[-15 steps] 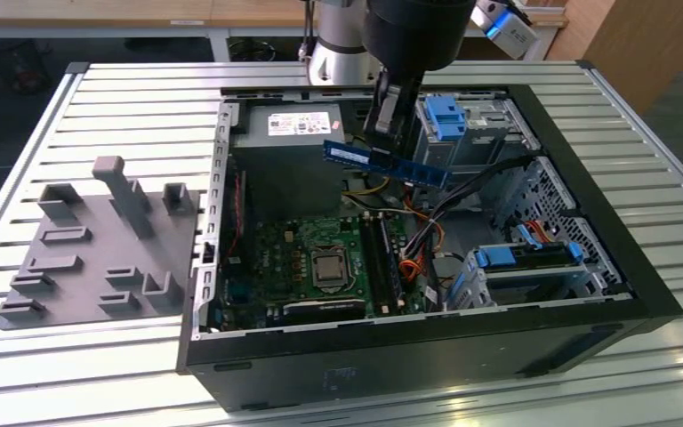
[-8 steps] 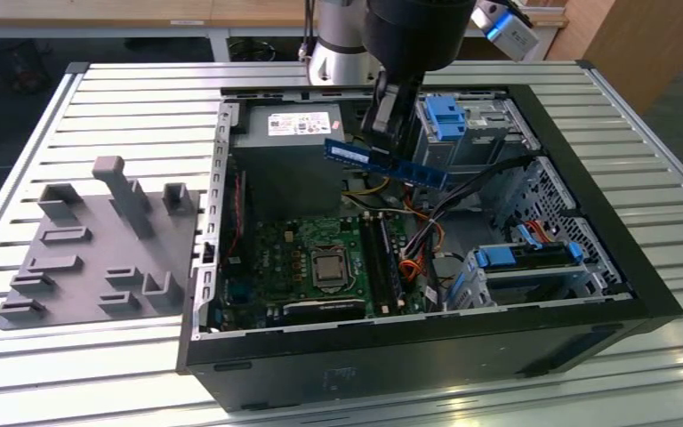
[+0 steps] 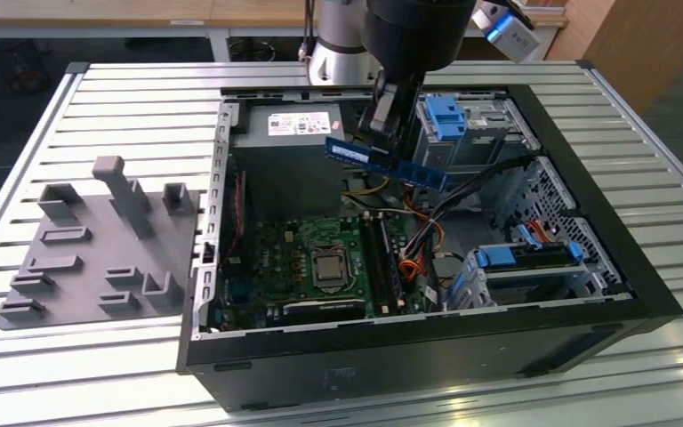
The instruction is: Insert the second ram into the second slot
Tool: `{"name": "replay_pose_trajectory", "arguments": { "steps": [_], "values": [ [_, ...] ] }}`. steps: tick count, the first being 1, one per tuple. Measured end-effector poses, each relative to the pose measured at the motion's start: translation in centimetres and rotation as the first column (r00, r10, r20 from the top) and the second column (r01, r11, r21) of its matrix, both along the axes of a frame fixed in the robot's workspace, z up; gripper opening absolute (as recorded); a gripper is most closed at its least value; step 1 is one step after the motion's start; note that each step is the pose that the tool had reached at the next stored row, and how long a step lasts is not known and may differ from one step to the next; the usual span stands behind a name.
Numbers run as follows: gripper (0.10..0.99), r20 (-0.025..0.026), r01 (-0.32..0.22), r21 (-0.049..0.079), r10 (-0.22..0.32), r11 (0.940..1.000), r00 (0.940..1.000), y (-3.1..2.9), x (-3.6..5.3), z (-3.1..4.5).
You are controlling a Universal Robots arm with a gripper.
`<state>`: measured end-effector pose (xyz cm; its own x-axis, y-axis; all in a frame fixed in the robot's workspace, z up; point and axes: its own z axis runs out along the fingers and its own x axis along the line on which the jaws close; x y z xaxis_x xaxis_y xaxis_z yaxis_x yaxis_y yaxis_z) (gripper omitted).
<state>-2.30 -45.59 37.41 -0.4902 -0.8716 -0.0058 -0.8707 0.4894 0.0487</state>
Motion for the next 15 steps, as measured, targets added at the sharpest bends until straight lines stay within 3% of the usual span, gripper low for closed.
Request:
{"name": "replay_pose_trajectory", "arguments": {
  "steps": [15],
  "values": [
    [0.133,0.0001,0.056,0.000,-0.056,0.9985,0.9985,0.00,0.00,0.00]
  ]
}}
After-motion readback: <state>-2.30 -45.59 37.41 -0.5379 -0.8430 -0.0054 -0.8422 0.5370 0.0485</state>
